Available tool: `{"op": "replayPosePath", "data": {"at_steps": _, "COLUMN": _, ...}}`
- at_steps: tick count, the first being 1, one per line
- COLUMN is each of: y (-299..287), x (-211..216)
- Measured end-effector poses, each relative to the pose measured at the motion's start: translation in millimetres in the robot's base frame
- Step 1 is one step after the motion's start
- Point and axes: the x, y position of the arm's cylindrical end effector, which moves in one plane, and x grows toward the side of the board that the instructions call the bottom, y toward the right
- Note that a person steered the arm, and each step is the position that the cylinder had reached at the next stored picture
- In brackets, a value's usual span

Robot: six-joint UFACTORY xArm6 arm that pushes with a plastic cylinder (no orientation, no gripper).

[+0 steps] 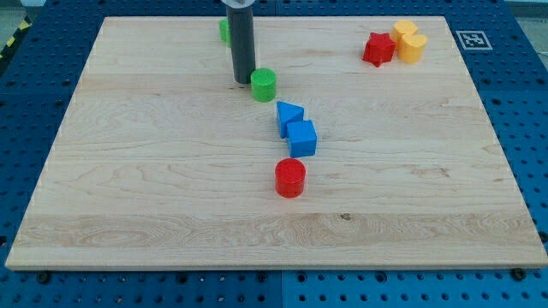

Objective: Move the green star closer to green circle

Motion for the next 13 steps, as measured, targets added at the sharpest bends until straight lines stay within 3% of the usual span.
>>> {"op": "replayPosePath", "data": {"at_steps": 4, "y": 29, "x": 4}}
{"op": "replayPosePath", "data": {"at_steps": 7, "y": -92, "x": -103}}
{"op": "replayPosePath", "data": {"at_steps": 8, "y": -83, "x": -147}}
{"op": "replayPosePath", "data": {"at_steps": 13, "y": -24, "x": -117}}
